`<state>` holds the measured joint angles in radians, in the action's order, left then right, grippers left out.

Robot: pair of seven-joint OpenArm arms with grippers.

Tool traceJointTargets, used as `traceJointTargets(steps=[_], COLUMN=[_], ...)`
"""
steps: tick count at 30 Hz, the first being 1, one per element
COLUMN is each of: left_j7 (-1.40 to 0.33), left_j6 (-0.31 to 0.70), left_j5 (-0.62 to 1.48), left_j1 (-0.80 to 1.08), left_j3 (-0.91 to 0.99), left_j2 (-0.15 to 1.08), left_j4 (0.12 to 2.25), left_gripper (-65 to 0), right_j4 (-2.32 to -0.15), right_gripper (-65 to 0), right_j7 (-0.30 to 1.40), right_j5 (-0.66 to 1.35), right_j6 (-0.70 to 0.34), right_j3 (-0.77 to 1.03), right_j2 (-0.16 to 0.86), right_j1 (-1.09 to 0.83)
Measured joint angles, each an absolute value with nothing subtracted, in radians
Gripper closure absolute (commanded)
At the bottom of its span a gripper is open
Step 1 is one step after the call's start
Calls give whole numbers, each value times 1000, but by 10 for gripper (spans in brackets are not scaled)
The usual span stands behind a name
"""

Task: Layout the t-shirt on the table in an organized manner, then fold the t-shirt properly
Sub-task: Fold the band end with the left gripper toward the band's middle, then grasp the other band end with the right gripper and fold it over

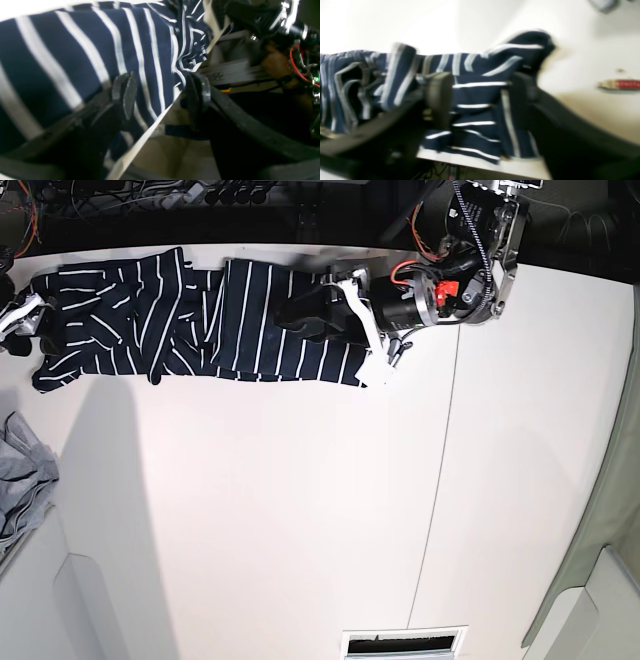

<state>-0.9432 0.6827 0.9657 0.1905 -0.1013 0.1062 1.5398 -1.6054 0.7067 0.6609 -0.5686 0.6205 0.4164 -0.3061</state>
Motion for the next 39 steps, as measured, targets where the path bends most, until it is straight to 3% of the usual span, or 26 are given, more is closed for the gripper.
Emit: traceJointTargets(steps=[5,12,22,23,25,29,34,39], left_j7=[-972,-991,-992,-991,-998,-1026,-1039,-906], left_j6=[685,685,685,685,685,685,685,685], left_j5=[987,981,978,979,980,980,921,782], left_j1=[188,199,192,191,191,193,219,292], left_j3=[-103,-88,73,94,133,211,261,259], left_j2=[121,119,117,117,116,117,116,152], left_j4=[1621,1626,1632,1632,1632,1632,1633,1632], left_gripper=[-343,-343,-343,-343,-343,-343,-343,-343], right_j4=[-1407,-1155,-1108,-1109,-1109,-1109,-1120,-1214], right_gripper=[-454,-454,-442,-428,-334,-4,0,0], right_j7=[651,649,696,696,700,716,727,825], right_j5=[658,728,794,797,801,801,802,890], right_j6=[-551,-569,-570,-570,-572,-573,-574,-568], right_j3=[622,598,484,484,484,484,483,490], right_j2=[498,512,492,484,468,437,440,441], right_j1=[-265,-124,-104,-104,-102,-103,-103,-108])
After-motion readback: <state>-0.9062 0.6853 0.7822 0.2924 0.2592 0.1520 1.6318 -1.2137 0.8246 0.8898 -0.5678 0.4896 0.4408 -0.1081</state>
